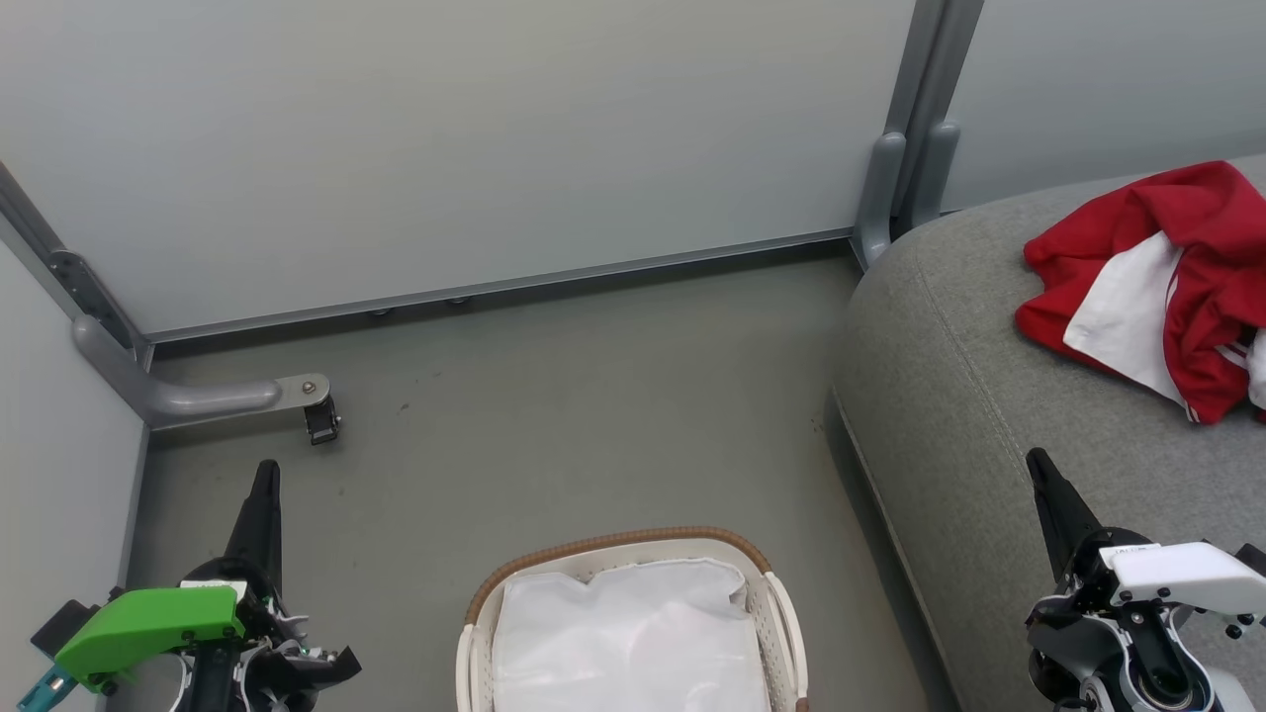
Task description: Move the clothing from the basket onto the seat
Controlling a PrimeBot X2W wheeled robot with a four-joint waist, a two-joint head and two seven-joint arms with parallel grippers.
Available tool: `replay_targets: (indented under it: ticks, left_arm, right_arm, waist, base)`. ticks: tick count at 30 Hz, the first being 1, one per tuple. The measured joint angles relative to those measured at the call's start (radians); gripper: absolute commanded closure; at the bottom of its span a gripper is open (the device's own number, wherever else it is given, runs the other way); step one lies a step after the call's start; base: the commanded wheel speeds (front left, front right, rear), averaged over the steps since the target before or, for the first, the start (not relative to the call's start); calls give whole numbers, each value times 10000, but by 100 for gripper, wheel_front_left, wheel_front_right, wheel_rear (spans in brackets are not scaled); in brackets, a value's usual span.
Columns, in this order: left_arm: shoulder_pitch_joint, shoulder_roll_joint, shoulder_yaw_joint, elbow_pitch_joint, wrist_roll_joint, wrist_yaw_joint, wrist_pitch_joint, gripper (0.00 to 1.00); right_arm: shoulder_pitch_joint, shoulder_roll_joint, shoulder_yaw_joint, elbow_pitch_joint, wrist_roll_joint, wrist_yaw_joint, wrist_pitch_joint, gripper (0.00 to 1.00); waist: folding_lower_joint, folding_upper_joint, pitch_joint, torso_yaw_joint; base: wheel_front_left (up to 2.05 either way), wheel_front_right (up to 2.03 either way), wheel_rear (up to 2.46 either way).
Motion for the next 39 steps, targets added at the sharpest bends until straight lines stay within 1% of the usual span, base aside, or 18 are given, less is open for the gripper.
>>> replay_targets:
  ticks: [39]
  left_arm:
    - [0, 0, 0, -2, 0, 0, 2, 100]
  right_arm:
    - [-1, 0, 0, 0, 0, 0, 0, 100]
  waist:
    - [0, 0, 0, 0]
  base:
    - [0, 0, 0]
